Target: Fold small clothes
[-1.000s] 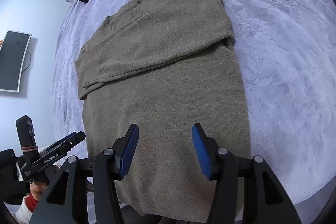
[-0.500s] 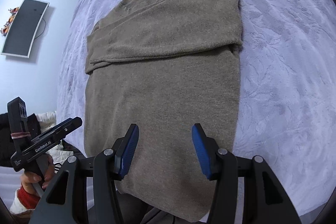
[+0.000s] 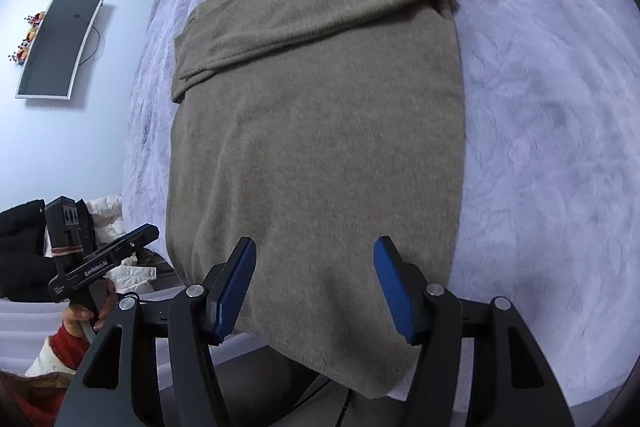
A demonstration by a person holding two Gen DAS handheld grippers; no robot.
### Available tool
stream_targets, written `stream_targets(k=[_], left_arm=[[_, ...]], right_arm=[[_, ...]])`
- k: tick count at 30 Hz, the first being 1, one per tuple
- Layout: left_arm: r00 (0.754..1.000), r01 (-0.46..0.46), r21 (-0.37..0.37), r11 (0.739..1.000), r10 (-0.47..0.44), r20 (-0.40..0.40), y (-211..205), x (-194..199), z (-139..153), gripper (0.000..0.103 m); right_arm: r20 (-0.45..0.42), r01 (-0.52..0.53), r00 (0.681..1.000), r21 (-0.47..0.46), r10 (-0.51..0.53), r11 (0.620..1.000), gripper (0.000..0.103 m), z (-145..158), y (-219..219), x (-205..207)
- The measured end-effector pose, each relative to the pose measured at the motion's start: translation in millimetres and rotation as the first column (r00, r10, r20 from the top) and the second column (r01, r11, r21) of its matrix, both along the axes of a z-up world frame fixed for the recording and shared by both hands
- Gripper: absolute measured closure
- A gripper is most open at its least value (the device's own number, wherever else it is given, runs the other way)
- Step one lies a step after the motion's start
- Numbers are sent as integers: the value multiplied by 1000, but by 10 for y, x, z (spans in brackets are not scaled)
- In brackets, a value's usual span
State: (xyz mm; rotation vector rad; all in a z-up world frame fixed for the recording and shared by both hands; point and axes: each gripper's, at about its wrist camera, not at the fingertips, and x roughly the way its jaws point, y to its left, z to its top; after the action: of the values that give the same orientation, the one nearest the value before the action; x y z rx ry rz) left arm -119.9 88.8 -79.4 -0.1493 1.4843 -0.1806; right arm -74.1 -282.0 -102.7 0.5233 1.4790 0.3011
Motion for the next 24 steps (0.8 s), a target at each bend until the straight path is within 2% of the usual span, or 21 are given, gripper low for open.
stream_targets(k=[5, 11, 14, 19, 24], left_arm=[[995, 73, -54, 996, -76, -64, 258, -280, -253, 32], [984, 124, -140, 982, -140, -111, 303, -514, -511, 32], [984, 132, -157, 979, -149, -100, 295, -569, -531, 31], [983, 130, -234, 964, -157, -99, 292, -660, -565, 31], [977, 107, -333, 937, -161, -139, 285, -697, -624, 31]], right_arm=[[-48, 96, 994, 11, -95, 995, 38, -155, -111, -522], [-83, 178, 981, 9, -176, 984, 38, -273, -166, -942], [-83, 181, 980, 10, -180, 983, 38, -333, -126, -1037], [-94, 153, 984, 35, -149, 988, 38, -484, -4, -1077], [-97, 114, 990, 99, -105, 988, 36, -570, 212, -1049]])
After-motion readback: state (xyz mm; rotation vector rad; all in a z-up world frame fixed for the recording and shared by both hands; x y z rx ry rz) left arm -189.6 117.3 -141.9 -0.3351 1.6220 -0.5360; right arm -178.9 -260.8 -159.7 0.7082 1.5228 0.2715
